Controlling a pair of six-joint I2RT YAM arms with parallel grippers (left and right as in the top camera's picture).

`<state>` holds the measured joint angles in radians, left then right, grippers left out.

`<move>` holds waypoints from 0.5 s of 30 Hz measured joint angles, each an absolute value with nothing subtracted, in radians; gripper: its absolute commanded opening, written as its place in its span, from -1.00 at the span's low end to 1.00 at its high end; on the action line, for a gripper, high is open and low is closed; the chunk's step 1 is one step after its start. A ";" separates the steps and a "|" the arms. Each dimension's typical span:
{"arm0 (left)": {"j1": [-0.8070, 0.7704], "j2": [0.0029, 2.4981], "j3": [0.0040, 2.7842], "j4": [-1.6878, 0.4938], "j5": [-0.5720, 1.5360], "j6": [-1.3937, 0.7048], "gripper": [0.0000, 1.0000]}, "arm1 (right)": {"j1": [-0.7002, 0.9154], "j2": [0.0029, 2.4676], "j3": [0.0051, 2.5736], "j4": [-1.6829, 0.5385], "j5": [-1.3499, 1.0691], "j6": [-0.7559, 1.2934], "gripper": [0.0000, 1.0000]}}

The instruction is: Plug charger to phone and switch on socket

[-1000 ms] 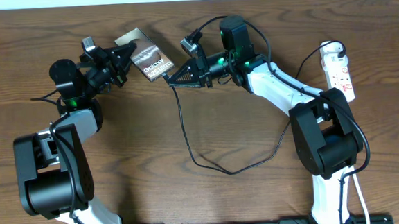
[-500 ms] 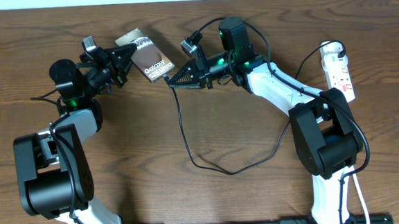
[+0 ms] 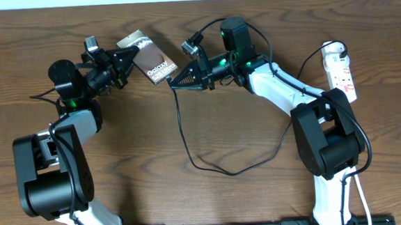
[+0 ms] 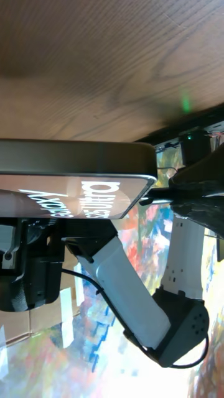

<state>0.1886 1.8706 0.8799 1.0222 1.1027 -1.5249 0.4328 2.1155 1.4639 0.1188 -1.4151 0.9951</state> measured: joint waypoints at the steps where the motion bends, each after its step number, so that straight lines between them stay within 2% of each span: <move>1: 0.189 1.871 0.880 1.022 1.108 -1.517 -0.85 | 0.432 2.115 1.464 0.118 -1.418 0.995 -0.98; 15: 0.216 1.871 0.880 1.038 1.227 -1.461 -0.85 | 0.409 2.115 1.463 0.117 -1.473 0.995 -0.98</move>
